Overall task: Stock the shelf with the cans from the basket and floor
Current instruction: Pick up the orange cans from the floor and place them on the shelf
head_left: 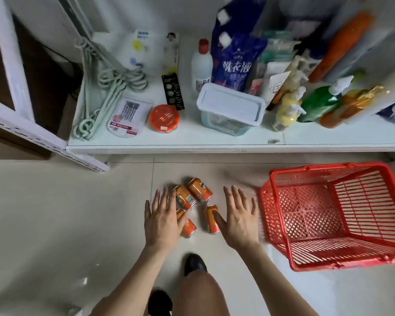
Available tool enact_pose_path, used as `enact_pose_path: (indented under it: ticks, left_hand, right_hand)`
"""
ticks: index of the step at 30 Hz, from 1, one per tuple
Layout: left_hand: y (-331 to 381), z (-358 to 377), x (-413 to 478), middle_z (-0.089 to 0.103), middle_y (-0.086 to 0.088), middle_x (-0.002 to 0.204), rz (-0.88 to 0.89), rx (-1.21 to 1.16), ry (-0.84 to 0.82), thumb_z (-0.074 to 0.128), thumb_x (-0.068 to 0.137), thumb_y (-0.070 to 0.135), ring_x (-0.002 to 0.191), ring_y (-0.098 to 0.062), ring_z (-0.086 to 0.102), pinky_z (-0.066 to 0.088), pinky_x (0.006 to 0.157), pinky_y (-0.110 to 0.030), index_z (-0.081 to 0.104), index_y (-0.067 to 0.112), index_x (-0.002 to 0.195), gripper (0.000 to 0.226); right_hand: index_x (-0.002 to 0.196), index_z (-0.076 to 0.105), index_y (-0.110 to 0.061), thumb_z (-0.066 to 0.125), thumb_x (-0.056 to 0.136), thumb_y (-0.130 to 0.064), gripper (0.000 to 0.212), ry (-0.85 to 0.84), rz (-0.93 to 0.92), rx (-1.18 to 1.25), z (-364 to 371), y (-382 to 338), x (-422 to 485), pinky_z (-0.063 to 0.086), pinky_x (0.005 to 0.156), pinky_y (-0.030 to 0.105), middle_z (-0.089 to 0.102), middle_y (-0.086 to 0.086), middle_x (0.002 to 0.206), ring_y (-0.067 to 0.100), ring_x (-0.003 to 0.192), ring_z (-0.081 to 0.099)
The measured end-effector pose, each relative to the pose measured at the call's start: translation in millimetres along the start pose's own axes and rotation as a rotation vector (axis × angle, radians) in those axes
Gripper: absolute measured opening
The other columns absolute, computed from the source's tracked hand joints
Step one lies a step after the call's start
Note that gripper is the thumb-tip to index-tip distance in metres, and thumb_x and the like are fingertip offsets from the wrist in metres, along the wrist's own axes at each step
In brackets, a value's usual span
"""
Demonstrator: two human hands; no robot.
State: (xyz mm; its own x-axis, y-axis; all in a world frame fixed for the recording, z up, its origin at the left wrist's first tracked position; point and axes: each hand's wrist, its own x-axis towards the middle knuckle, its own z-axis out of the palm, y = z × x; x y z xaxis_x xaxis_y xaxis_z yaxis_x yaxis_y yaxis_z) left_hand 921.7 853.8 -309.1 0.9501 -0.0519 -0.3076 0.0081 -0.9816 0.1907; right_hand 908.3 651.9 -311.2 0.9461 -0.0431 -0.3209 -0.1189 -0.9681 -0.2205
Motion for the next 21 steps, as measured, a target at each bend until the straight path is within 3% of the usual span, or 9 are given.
enact_pose_path:
  ticks: [5, 10, 14, 18, 21]
  left_hand:
    - [-21, 90, 51, 0.041, -0.006, 0.148, -0.012, -0.027, 0.015, 0.041, 0.091, 0.059, 0.135, -0.022, 0.037, 0.031, 0.111, -0.037, 0.029, 0.017, 0.148, 0.072]
    - [-44, 165, 89, 0.038, -0.002, 0.149, -0.060, -0.024, -0.001, 0.034, 0.090, 0.065, 0.136, -0.019, 0.036, 0.031, 0.111, -0.035, 0.023, 0.020, 0.149, 0.075]
    - [-54, 211, 115, 0.043, -0.003, 0.146, -0.091, -0.092, 0.019, 0.038, 0.090, 0.064, 0.132, -0.020, 0.040, 0.034, 0.109, -0.036, 0.029, 0.019, 0.147, 0.073]
    - [-58, 244, 130, 0.055, -0.006, 0.133, -0.141, -0.218, 0.037, 0.044, 0.087, 0.064, 0.118, -0.024, 0.053, 0.043, 0.098, -0.035, 0.033, 0.017, 0.145, 0.076]
    - [-59, 258, 139, 0.058, -0.008, 0.129, -0.235, -0.335, 0.013, 0.045, 0.084, 0.067, 0.112, -0.026, 0.057, 0.046, 0.091, -0.036, 0.027, 0.018, 0.147, 0.083]
  right_hand:
    - [0.157, 0.009, -0.025, 0.031, 0.096, -0.061, 0.074, -0.077, -0.032, 0.024, 92, 21, 60, -0.001, 0.120, 0.045, 0.013, 0.001, 0.164, 0.020, 0.151, 0.008]
    - [0.156, 0.009, -0.028, 0.033, 0.095, -0.062, 0.074, -0.096, -0.034, 0.069, 164, 34, 110, 0.003, 0.120, 0.044, 0.014, -0.001, 0.164, 0.021, 0.150, 0.011]
    - [0.154, 0.014, -0.030, 0.030, 0.094, -0.067, 0.073, -0.091, -0.031, 0.128, 206, 42, 140, 0.006, 0.121, 0.045, 0.019, -0.003, 0.162, 0.021, 0.149, 0.015]
    - [0.152, 0.022, -0.029, 0.041, 0.094, -0.061, 0.069, -0.098, -0.030, 0.233, 233, 48, 159, 0.016, 0.118, 0.043, 0.031, -0.003, 0.157, 0.022, 0.144, 0.026]
    - [0.148, 0.030, -0.027, 0.050, 0.093, -0.056, 0.066, -0.130, -0.012, 0.335, 246, 51, 170, 0.034, 0.110, 0.041, 0.045, -0.001, 0.147, 0.023, 0.133, 0.041]
